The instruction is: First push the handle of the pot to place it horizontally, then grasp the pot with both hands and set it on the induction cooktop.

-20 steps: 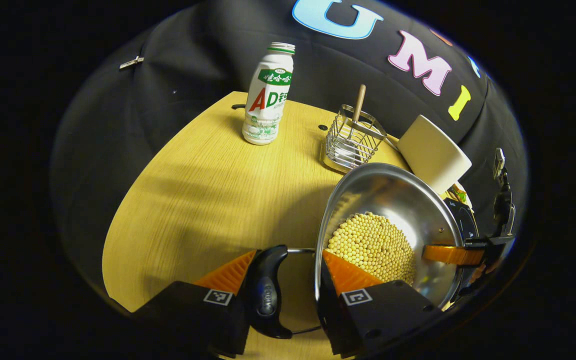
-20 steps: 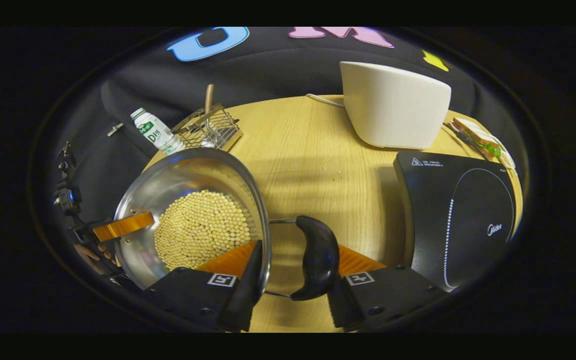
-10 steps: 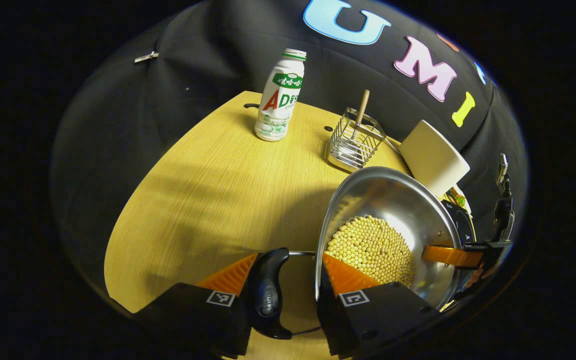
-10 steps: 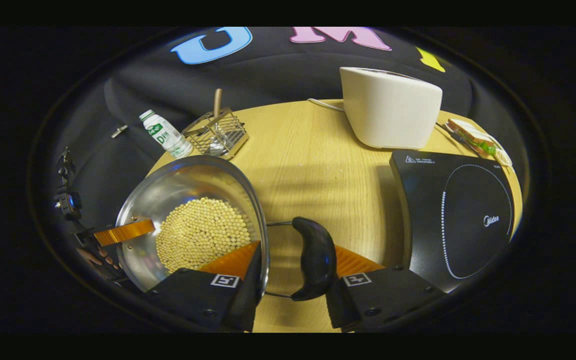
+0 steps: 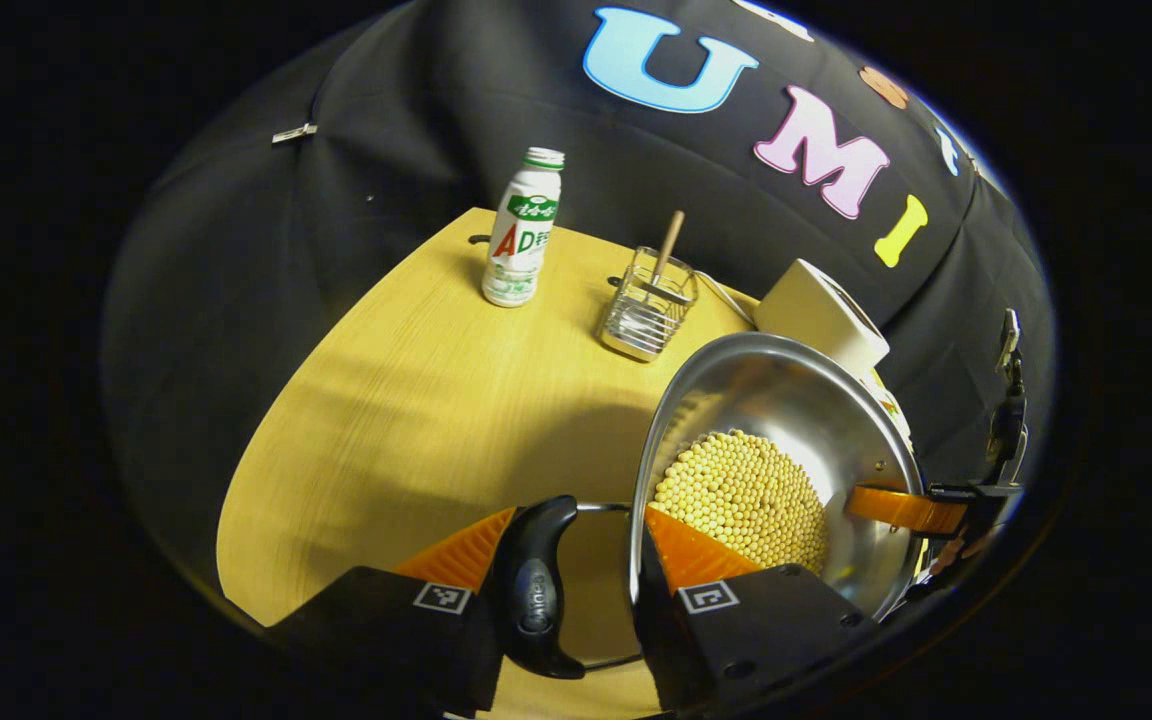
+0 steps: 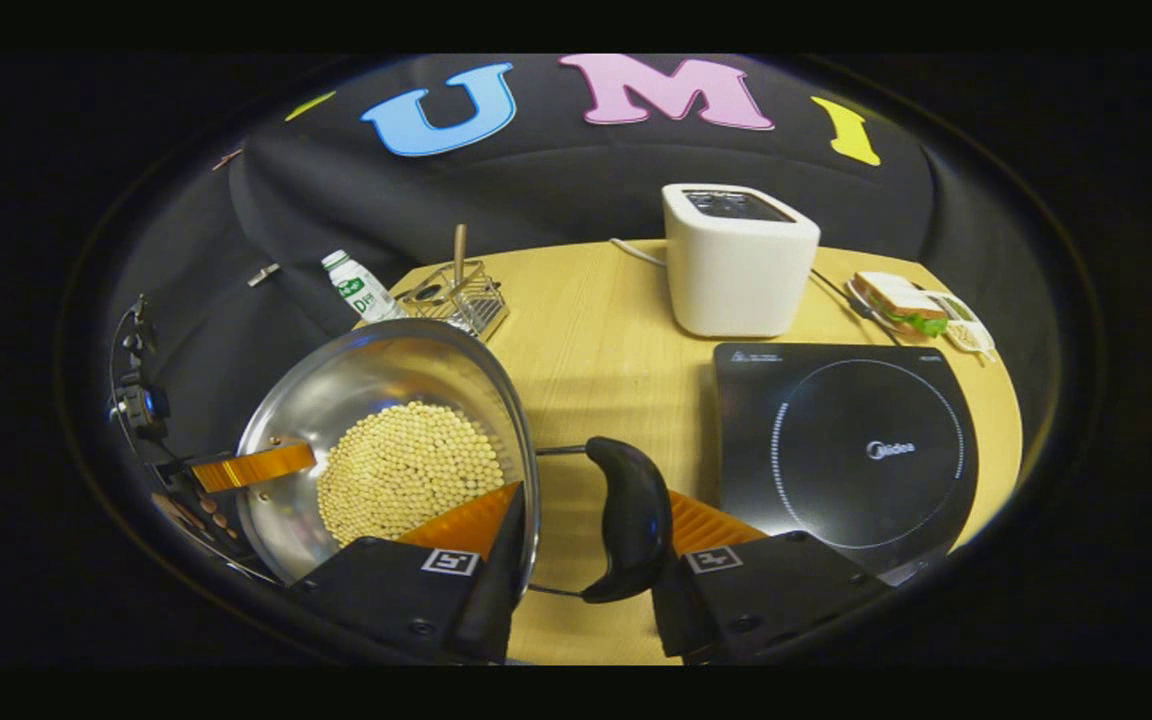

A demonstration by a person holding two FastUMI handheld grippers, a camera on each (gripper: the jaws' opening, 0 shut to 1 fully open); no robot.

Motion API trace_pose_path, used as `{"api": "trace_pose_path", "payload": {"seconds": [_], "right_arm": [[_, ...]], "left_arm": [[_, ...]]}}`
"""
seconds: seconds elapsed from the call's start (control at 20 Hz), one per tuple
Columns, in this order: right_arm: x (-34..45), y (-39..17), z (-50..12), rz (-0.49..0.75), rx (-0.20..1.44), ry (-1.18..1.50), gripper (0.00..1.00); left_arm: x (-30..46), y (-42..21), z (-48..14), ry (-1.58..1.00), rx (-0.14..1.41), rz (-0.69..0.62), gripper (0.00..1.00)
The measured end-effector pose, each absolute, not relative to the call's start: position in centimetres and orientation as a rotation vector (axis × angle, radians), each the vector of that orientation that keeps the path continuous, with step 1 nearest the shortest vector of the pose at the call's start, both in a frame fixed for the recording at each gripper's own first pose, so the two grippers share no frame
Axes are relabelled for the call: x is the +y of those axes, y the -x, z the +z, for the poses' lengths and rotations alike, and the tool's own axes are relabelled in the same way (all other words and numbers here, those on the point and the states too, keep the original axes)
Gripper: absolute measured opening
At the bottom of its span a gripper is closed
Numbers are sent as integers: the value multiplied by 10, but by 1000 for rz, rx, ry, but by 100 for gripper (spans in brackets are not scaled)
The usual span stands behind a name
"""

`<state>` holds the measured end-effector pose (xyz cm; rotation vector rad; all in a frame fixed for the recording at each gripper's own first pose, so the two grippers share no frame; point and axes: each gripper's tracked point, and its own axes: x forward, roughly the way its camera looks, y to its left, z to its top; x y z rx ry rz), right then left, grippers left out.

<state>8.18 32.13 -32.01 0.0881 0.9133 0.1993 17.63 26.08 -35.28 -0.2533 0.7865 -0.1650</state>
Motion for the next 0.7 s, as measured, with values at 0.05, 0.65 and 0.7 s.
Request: {"api": "trace_pose_path", "payload": {"seconds": [0.05,0.65,0.7], "right_arm": [[313,-80,-315,196,910,-89,59],[201,-100,-276,138,869,-144,59],[190,-102,-276,134,870,-147,59]], "left_arm": [[252,-174,-348,246,787,-173,60],[138,-195,-313,191,779,-232,60],[125,-196,-311,190,778,-236,61]]}}
